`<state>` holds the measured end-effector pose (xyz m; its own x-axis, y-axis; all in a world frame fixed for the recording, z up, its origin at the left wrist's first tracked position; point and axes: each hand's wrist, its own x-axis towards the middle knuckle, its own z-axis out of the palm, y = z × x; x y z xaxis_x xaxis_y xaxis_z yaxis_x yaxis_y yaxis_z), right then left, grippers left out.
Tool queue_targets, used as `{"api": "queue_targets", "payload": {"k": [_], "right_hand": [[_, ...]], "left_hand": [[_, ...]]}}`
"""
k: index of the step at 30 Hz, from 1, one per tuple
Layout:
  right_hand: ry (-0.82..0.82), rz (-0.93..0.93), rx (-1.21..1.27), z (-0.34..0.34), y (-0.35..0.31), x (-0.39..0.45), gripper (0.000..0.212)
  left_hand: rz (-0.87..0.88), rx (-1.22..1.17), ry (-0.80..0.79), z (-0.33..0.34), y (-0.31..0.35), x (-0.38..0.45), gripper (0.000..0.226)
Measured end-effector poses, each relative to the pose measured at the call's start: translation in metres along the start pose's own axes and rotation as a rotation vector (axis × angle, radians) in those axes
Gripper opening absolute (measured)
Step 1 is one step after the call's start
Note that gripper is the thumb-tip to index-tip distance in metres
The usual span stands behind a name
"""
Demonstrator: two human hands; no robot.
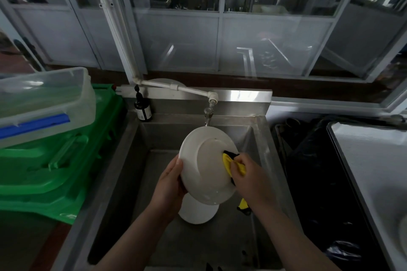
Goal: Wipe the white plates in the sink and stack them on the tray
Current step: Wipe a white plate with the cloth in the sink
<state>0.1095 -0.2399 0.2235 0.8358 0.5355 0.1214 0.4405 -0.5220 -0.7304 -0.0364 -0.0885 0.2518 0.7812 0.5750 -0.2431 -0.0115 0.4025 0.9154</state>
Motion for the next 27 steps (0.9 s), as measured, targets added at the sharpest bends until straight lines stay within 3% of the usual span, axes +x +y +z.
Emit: {"api": "queue_targets", "payload": {"k": [4, 12, 27], "right_hand": [[0.117, 0.199, 0.224, -0.004, 0.007, 0.001, 0.019], [0.152, 0.358, 0.323, 0.007, 0.013, 0.003, 0.020], [0.027, 0.165, 0.233, 0.030, -0.022, -0.009, 0.014]], "left_hand": [[0.010, -0.046, 0.011, -0.006, 0.005, 0.002, 0.034], [0.017, -0.041, -0.023, -0.003, 0.007, -0.001, 0.033], [0.018, 0.028, -0.046, 0.002, 0.005, -0.007, 0.032]]}}
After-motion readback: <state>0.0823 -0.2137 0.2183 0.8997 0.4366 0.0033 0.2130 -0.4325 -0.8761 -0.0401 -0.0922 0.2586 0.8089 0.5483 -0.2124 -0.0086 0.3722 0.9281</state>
